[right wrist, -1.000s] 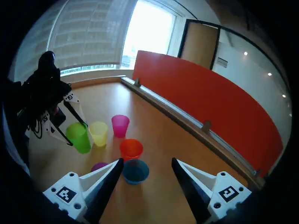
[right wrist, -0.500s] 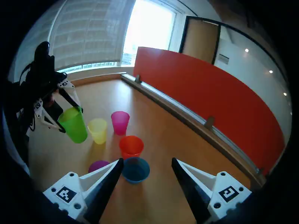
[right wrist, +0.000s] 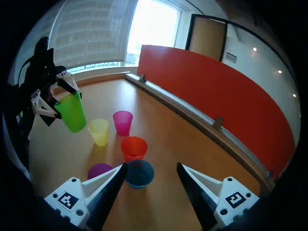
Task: Pour water
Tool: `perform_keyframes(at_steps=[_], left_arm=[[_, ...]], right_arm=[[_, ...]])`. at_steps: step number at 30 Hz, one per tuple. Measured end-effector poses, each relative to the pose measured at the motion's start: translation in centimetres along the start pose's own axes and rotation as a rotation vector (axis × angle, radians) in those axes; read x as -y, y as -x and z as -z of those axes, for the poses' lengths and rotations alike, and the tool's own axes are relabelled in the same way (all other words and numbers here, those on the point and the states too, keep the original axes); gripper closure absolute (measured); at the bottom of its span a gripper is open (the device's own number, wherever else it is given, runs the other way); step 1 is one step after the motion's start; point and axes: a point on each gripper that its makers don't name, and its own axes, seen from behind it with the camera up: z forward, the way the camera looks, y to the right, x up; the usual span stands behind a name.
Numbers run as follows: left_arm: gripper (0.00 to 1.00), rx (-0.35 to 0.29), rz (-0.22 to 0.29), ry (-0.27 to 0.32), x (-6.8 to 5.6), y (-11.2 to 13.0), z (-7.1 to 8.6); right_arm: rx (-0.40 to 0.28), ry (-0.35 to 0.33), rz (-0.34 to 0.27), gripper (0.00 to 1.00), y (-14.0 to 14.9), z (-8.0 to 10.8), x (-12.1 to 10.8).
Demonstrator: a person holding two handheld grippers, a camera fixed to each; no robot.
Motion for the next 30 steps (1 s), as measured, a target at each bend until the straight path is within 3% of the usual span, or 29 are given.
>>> perform_keyframes(at_steps=[12, 30], left_arm=[[0.11, -0.083, 0.008, -0.029, 1.0, -2.5, 1.1], [0.1, -0.158, 0.013, -0.047, 1.3, -4.9, 2.5]], right_arm=[[0.007, -0.013, -0.01, 0.0, 0.5, -0.8, 0.2], [0.041, -0.04, -0.015, 0.0, 2.0, -2.3, 0.6]])
